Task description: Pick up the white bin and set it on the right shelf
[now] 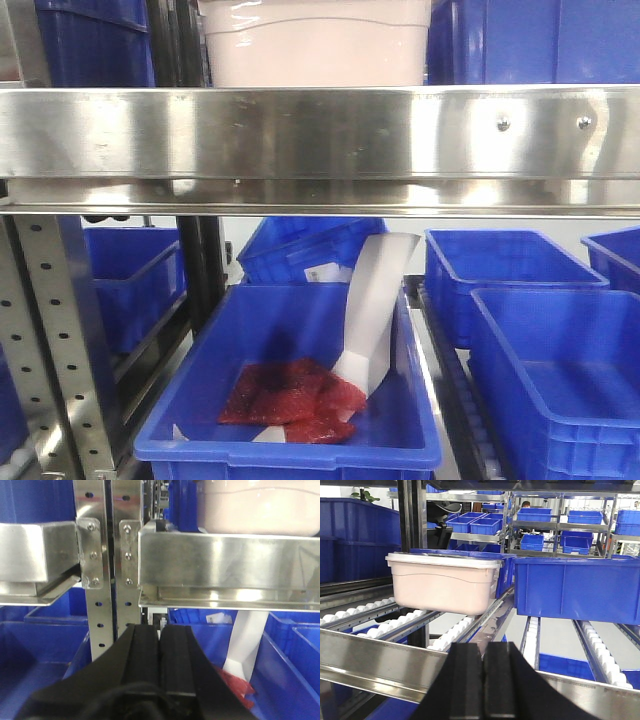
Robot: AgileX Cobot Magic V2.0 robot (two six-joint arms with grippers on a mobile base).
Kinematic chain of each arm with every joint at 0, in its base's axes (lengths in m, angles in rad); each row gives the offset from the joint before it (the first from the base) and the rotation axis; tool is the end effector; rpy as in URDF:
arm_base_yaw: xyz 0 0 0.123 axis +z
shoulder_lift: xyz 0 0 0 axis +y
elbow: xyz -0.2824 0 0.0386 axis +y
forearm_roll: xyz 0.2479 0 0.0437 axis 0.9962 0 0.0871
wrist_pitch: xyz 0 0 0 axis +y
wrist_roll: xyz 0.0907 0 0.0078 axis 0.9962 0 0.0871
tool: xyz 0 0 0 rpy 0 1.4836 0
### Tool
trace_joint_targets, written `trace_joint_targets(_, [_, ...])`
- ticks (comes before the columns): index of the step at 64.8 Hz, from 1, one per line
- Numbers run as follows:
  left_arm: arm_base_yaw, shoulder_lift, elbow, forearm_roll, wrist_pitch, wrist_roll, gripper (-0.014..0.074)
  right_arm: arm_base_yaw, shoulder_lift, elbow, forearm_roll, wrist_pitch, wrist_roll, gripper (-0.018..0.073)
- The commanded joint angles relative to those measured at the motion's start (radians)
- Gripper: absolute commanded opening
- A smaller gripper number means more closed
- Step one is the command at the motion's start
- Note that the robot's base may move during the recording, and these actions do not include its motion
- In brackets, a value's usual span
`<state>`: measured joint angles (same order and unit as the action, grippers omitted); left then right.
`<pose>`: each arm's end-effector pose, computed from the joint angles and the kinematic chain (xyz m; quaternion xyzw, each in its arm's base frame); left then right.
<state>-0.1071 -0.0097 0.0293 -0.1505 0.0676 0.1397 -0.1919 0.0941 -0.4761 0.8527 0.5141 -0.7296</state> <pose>0.0566 -0.0070 0.1976 0.0377 0.7058 -0.0451 0.7059 0.0263 0.0293 0.3304 -0.0594 0.6663 0.0748 0.7396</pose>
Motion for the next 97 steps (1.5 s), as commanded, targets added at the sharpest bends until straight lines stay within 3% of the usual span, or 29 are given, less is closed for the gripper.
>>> trace_joint_targets(1, [0.008,-0.012,0.0,-0.003,-0.095,-0.006,-0.0117,-0.005,0.015,-0.026,0.03,-0.054,-0.012,0.0068])
trace_joint_targets(63, [0.008,-0.012,0.0,-0.003,-0.095,-0.006,-0.0117,-0.005,0.041,-0.025,0.001,-0.109,-0.009,0.0068])
trace_joint_targets(71, [0.008,-0.012,0.0,-0.003,-0.095,-0.006,-0.0117,-0.005,0.072,-0.012,-0.131,-0.109,0.12,0.0068])
trace_joint_targets(85, [0.008,-0.012,0.0,-0.003,-0.095,-0.006,-0.0117,0.048,0.083,0.061,-0.509,-0.149,0.477,0.0068])
trace_joint_targets(90, [0.008,-0.012,0.0,-0.003,-0.095,-0.006,-0.0117,0.073,0.083,0.102,-0.697,-0.195,0.63,0.0068])
trace_joint_targets(97, [0.008,-0.012,0.0,-0.003,-0.095,-0.006,-0.0117,0.101,0.081,0.161,-0.853,-0.278,0.762,0.0068])
